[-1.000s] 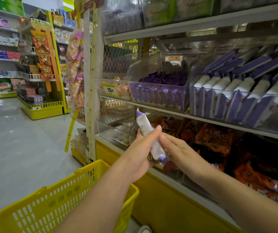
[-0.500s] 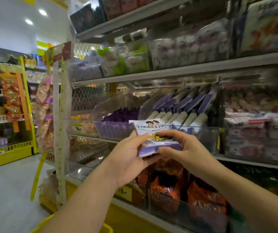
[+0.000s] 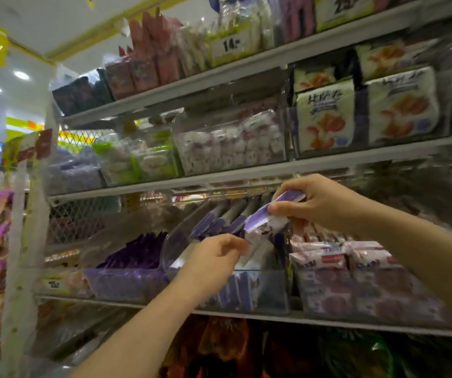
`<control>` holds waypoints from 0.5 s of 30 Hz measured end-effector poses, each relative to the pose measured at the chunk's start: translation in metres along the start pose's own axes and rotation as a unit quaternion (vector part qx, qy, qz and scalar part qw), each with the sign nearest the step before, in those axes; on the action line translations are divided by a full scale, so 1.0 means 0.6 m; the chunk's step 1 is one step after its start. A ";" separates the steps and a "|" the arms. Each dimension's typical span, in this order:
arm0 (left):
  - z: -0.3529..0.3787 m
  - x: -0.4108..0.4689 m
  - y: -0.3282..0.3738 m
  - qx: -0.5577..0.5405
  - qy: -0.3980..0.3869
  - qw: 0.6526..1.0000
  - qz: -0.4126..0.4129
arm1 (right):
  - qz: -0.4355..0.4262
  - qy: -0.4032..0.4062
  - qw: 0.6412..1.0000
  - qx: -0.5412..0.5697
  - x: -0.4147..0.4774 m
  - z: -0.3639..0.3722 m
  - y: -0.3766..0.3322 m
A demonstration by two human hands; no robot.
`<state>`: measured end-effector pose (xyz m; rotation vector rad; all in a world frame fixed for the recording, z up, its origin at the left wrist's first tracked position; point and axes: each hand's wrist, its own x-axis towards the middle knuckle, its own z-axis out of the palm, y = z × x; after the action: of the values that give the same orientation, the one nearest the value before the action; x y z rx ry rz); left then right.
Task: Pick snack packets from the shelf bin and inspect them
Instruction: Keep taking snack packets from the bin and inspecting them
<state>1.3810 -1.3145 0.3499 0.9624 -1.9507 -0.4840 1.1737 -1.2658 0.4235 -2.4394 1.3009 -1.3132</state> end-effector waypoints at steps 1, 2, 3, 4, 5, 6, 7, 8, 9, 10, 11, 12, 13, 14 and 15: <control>0.003 0.012 -0.005 0.022 -0.011 1.000 -0.004 | -0.001 -0.027 0.999 -0.022 0.012 -0.008 0.000; 0.005 0.025 -0.010 0.036 -0.017 0.999 -0.009 | -0.002 -0.051 0.997 -0.050 0.024 -0.013 0.000; 0.007 0.039 -0.014 0.050 -0.021 0.998 -0.013 | 0.000 -0.075 0.994 -0.082 0.036 -0.018 0.000; 0.009 0.051 -0.018 0.063 -0.030 0.997 -0.018 | 0.002 -0.101 0.988 -0.114 0.047 -0.021 -0.001; 0.010 0.062 -0.022 0.075 -0.043 0.996 -0.022 | 0.003 -0.131 0.981 -0.145 0.059 -0.024 -0.003; 0.012 0.073 -0.027 0.089 -0.062 0.994 -0.019 | 0.004 -0.163 0.971 -0.172 0.071 -0.026 -0.004; 0.014 0.082 -0.032 0.102 -0.083 0.991 -0.010 | 0.006 -0.195 0.961 -0.197 0.082 -0.028 -0.006; 0.016 0.088 -0.036 0.112 -0.105 0.988 -0.001 | 0.013 -0.224 0.950 -0.217 0.093 -0.027 -0.008; 0.019 0.093 -0.038 0.119 -0.128 0.985 0.008 | 0.021 -0.247 0.940 -0.235 0.103 -0.026 -0.011; 0.022 0.097 -0.039 0.131 -0.150 0.980 0.016 | 0.029 -0.265 0.931 -0.249 0.112 -0.023 -0.013; 0.026 0.101 -0.042 0.150 -0.168 0.974 0.021 | 0.034 -0.280 0.923 -0.263 0.120 -0.018 -0.014; 0.029 0.104 -0.045 0.165 -0.183 0.969 0.023 | 0.037 -0.291 0.914 -0.282 0.127 -0.012 -0.012; 0.032 0.109 -0.052 0.174 -0.194 0.965 0.030 | 0.040 -0.301 0.903 -0.302 0.132 -0.004 -0.008; 0.033 0.112 -0.058 0.183 -0.206 0.960 0.045 | 0.043 -0.310 0.893 -0.323 0.135 0.005 -0.002; 0.032 0.114 -0.066 0.197 -0.217 0.954 0.065 | 0.046 -0.313 0.886 -0.339 0.136 0.014 0.006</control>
<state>1.3611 -1.3934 0.3510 1.0232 -2.5592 -0.2442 1.1996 -1.3290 0.4694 -2.7647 1.8110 0.0503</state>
